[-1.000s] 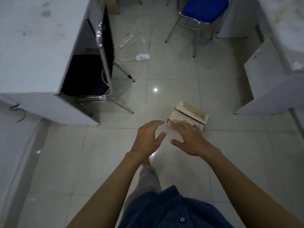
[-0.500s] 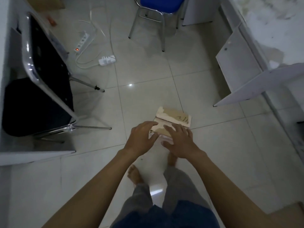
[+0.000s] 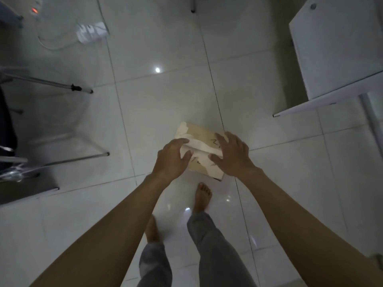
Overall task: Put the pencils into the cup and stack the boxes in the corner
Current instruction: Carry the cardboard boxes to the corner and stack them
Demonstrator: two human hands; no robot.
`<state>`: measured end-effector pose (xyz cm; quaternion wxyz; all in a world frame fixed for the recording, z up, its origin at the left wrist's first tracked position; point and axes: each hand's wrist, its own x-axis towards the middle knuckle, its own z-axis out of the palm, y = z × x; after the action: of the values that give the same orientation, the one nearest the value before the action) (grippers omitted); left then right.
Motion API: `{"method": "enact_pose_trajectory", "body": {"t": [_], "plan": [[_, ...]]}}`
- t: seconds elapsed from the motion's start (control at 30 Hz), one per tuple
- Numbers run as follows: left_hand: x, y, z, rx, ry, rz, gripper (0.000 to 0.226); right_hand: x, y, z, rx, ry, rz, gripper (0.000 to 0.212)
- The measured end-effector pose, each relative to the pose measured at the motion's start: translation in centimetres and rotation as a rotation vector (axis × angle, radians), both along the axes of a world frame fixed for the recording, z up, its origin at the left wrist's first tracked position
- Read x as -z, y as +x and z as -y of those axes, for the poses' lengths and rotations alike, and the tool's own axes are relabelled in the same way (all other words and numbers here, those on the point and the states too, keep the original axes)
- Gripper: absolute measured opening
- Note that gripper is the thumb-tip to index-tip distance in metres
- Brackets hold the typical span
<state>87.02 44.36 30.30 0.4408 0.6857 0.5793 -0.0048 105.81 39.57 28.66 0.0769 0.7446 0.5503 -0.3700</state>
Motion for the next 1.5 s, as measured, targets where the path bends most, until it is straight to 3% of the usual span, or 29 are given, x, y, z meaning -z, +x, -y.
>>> {"method": "enact_pose_trajectory", "body": {"t": [0.3,0.57,0.87,1.17,1.5], "plan": [[13.3,3.5,-0.9,-0.082,-0.191,-0.142,0.04,14.6,3.8,-0.1,0.18,-0.084,-0.086,0.069],[24.2,3.6,-2.5,-0.142,-0.2,-0.257,0.051,26.1,4.2,2.2,0.368,-0.145,-0.094,0.072],[33.6,2.8,-3.1,-0.136,-0.228,-0.413,0.078,34.2,3.4,4.3,0.583,-0.139,-0.239,0.092],[35.1,1.1,-2.6,-0.175,-0.206,-0.302,0.087,36.6,2.3,5.2,0.622,0.085,-0.246,0.097],[30.0,0.2,1.0,-0.33,-0.23,-0.328,0.084,32.0,2.0,5.4,0.5,-0.024,-0.112,0.092]]}}
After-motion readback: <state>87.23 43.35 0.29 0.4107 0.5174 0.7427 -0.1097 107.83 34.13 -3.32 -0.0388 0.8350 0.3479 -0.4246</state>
